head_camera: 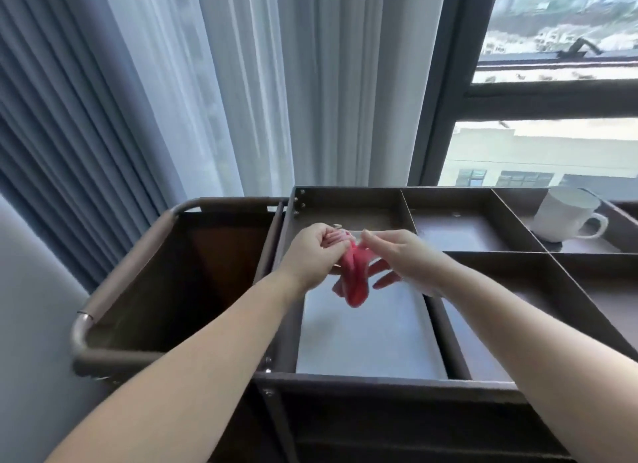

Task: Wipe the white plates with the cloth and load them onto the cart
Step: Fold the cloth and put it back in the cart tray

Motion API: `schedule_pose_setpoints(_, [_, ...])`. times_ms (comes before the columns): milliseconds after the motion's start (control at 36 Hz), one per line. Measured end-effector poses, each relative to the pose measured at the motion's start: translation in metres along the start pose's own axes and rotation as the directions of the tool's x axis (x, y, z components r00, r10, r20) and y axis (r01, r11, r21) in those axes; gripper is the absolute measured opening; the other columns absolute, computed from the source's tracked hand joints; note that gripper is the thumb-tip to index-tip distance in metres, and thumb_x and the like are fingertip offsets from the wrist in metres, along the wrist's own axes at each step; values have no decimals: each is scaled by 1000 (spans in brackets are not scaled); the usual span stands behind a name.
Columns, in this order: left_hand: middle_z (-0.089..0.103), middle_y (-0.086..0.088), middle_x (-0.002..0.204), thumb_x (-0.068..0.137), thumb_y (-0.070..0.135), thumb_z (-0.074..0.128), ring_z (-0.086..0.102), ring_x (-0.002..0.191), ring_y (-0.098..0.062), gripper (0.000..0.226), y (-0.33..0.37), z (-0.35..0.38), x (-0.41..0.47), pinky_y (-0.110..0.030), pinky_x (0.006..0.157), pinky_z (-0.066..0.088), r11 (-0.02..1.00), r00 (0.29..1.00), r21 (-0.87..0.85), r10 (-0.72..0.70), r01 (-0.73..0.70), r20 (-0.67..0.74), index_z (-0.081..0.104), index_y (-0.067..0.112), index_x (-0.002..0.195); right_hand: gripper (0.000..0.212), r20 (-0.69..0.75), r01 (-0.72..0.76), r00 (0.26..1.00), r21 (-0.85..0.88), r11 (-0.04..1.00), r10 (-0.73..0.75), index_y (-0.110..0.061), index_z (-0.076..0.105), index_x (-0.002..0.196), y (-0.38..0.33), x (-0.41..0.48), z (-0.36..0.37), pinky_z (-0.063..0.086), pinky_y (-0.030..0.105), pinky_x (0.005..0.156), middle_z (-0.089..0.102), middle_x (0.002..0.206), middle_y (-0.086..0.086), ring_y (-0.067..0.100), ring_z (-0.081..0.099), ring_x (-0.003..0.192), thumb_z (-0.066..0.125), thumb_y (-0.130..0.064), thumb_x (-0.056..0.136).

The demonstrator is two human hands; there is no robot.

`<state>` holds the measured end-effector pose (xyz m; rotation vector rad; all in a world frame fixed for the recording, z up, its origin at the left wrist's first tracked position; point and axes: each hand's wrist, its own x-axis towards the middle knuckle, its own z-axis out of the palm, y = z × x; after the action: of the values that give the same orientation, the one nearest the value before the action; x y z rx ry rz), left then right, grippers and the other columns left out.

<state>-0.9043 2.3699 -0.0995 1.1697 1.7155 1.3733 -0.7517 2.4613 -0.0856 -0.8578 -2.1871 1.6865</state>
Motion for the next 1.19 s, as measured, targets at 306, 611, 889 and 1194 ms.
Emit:
schedule_pose_setpoints(306, [74,-13,94,91,20,67,74,87,-22,18,0,22,-33,-37,80,61,988,991,-87,-130,126,-36,66,5,100,55,75,141,990,-362,921,-122,-19,62,122,4,0,-9,59,34,77,72,83,-1,15,70,77,82,-15,71])
schedule_pose_setpoints(611, [74,-12,86,98,30,56,73,75,-19,32,-10,31,-43,-30,67,61,928,887,-186,-366,323,-283,68,0,94,31,380,329,917,-540,774,-125,-37,64,108,-4,14,-1,48,12,62,67,77,-22,-3,64,71,74,-29,80])
schedule_pose_setpoints(889, [72,-20,83,100,19,51,74,72,-29,23,-10,33,-41,-37,68,62,869,860,-367,-439,331,-262,61,3,86,27,424,356,900,-584,730,-100,-23,69,108,1,21,-6,51,39,85,71,95,-1,23,64,91,54,-11,89])
schedule_pose_setpoints(1194, [72,-18,87,91,22,68,74,66,-28,25,-1,36,-53,-39,64,60,850,829,-237,-518,471,-210,49,8,101,51,204,246,969,-767,592,-138,-21,61,129,3,82,-37,43,26,99,59,133,0,20,55,120,41,2,88])
